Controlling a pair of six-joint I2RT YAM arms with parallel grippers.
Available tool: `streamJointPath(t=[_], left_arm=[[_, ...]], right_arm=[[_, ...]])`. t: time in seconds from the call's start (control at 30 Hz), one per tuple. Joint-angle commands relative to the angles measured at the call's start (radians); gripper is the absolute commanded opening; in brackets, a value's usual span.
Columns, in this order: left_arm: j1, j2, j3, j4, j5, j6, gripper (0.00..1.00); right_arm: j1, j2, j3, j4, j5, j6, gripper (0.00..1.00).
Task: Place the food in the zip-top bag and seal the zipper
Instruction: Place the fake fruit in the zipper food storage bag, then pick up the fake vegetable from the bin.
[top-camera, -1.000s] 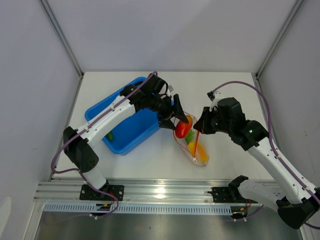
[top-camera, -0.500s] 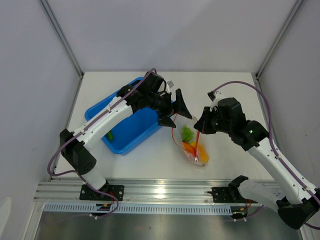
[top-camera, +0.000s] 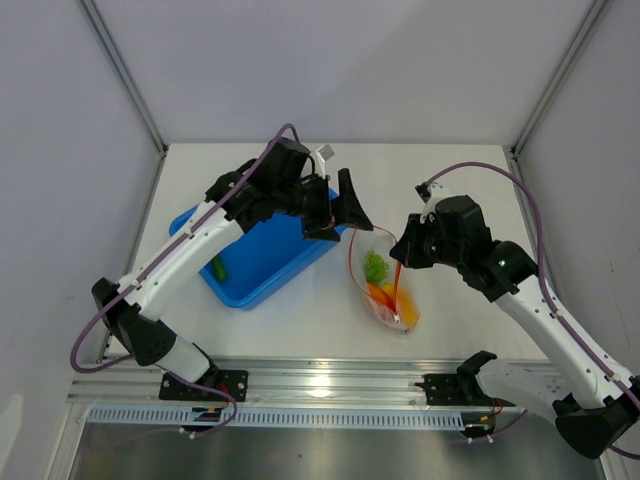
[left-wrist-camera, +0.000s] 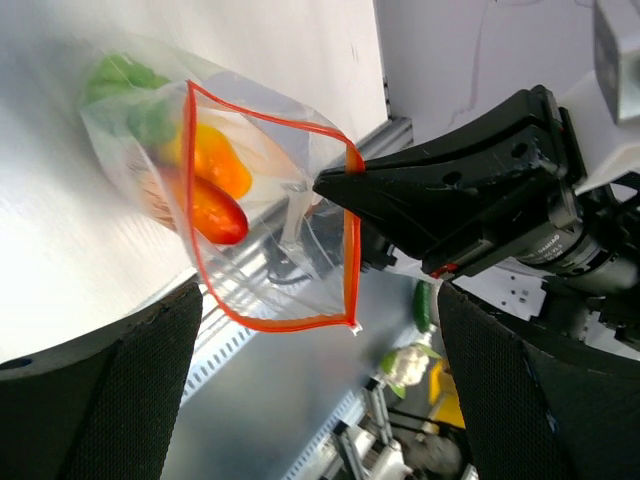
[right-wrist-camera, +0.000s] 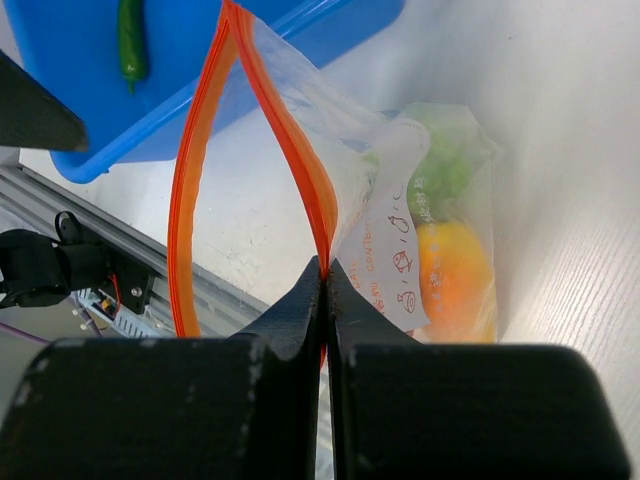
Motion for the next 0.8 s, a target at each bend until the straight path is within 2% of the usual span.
streamJointPath(t=[0.0,0.1,0.3,0.53,0.77], left_arm=[[0.006,-0.093,0.049,-0.006,-0.101,0.085,1.00],[0.037,-0.108,0.041,-0.033,-0.117,0.092,1.00],[0.173,-0.168,-0.062,-0.036,-0.118,0.075,0.99],[0.313,-0.145,-0.082,-0.171,-0.257,0.107,0.99],[0.496,-0.107,-0.260,-0.173,-0.315,0.076,1.00]], right_arm=[[0.004,0.002,0.042,0.003,0.019,-0.021,0.00],[0.004,0.009,0.046,-0.002,0.016,-0.021,0.00],[0.004,0.012,0.051,-0.002,0.011,-0.017,0.00],[0.006,0.010,0.057,0.004,0.008,-0.021,0.00],[0.004,-0.005,0.050,-0.006,0.019,-0.023,0.00]])
